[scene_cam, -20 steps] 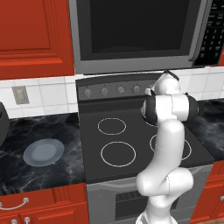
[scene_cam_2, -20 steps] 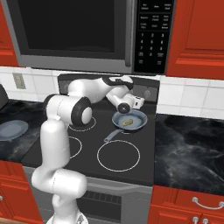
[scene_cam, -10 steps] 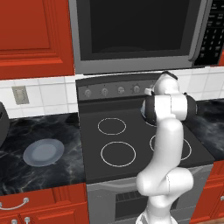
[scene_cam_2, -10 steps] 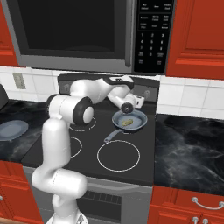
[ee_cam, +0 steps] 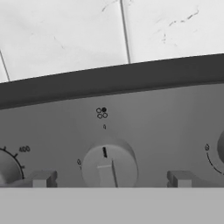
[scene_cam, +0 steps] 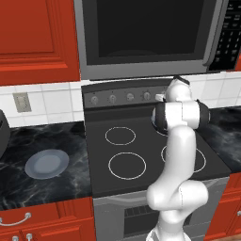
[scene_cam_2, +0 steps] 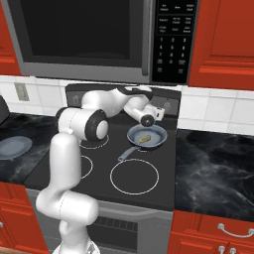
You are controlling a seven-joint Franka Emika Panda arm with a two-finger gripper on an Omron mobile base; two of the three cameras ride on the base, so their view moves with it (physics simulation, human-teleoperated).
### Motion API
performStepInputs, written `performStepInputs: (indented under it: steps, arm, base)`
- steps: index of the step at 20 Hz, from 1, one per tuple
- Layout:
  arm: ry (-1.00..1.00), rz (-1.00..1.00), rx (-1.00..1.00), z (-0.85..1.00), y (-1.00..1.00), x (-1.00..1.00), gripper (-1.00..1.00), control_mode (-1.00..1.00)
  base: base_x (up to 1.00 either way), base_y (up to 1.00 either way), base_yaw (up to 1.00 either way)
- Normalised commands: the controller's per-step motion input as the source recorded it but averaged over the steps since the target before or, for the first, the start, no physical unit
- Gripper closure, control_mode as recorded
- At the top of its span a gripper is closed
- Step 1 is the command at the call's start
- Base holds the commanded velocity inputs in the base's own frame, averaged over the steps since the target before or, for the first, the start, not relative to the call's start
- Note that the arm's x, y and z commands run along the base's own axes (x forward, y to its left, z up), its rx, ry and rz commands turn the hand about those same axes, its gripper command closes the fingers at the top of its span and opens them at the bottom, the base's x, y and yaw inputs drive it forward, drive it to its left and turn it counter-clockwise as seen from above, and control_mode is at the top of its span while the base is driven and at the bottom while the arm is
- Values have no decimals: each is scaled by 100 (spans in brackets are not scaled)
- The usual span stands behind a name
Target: Pick up the butter stick and place it in the pan. Then turn on the burner for the pan.
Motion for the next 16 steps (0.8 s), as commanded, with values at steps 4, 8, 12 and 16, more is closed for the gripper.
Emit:
performStepInputs:
  steps: [4,8,12,16]
  arm:
    - [0,1,-1,0,1,12,-100,-100]
    - [0,0,0,0,3,8,-100,-100]
    - [0,0,0,0,3,10,-100,-100]
    - [0,0,0,0,3,13,-100,-100]
  base:
    - [0,0,0]
    - [0,0,0]
    - [0,0,0]
    - [0,0,0]
